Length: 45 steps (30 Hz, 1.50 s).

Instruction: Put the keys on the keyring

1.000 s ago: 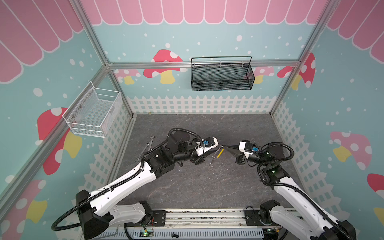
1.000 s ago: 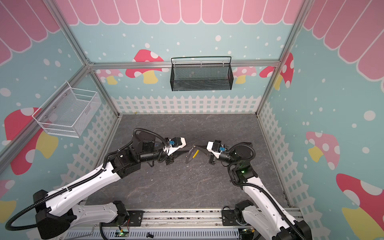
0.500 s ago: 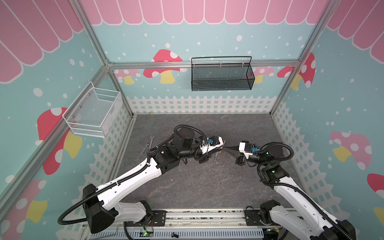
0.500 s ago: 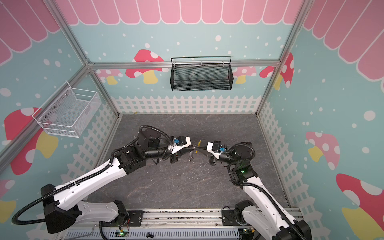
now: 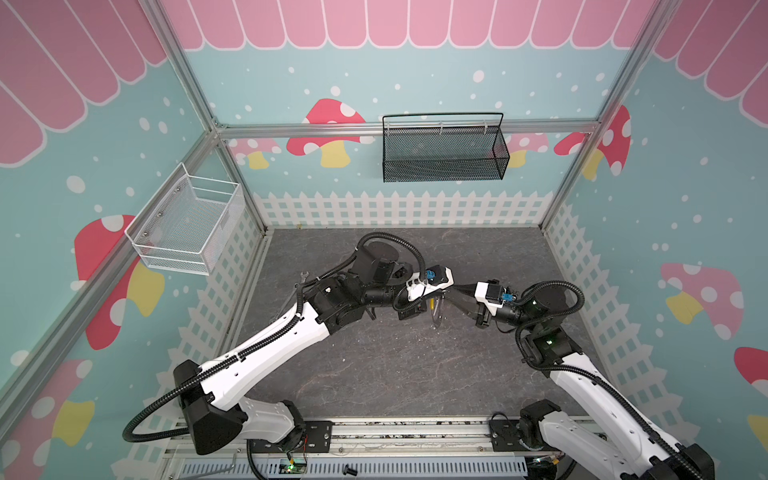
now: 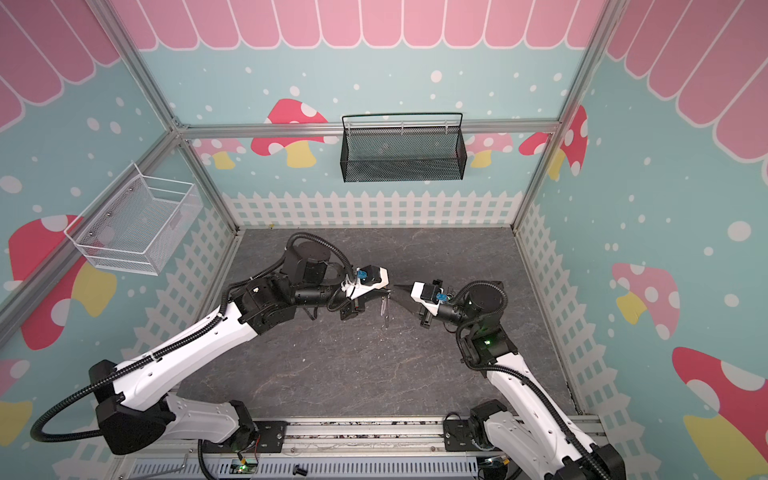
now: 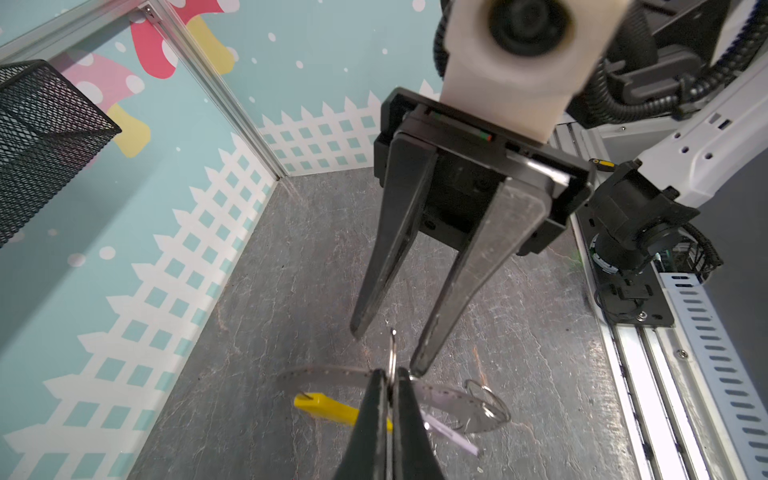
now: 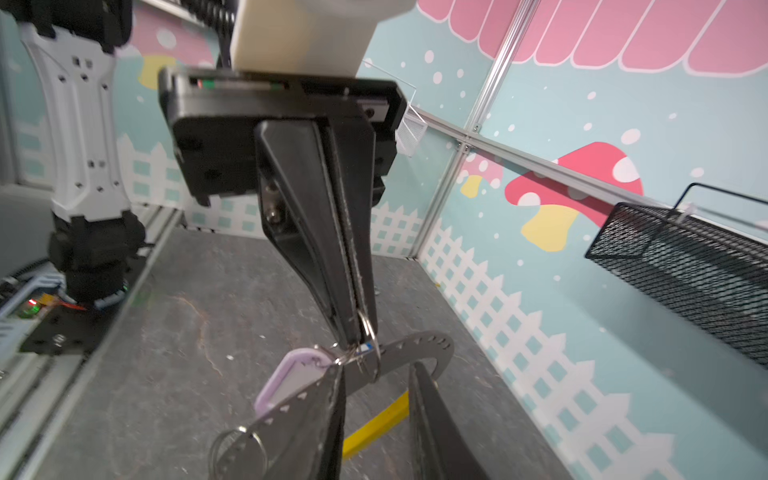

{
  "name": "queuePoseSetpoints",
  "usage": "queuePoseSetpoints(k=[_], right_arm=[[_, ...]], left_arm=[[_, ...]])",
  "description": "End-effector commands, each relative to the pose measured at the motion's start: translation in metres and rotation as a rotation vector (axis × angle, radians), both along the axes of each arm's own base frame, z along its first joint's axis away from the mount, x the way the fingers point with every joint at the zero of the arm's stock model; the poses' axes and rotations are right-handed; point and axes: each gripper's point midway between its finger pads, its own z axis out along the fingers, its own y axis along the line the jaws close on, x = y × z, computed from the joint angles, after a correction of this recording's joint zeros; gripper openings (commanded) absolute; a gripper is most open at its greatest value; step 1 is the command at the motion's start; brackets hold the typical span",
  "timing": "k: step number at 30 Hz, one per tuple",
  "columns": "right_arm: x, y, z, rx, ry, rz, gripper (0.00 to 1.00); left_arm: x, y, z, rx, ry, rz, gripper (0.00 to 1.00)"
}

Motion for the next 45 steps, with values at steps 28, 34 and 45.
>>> queuePoseSetpoints(k=[28, 34, 45], right_arm=[[-0.015, 0.005, 0.012, -0.033, -0.083, 0.082, 0.18], [-0.014, 0.007, 0.01, -0.03, -0.062, 0.095, 0.15], [-0.011, 0.008, 0.005, -0.035, -0.041, 0.092, 0.05]], left_arm=[[-0.007, 0.0, -0.002, 0.32, -0.033, -0.039, 0.0], [-0.009, -0.004, 0.002, 0.305, -0.031, -0.05, 0.0], [-0.01, -0.003, 0.005, 0.3, -0.04, -0.054, 0.0]])
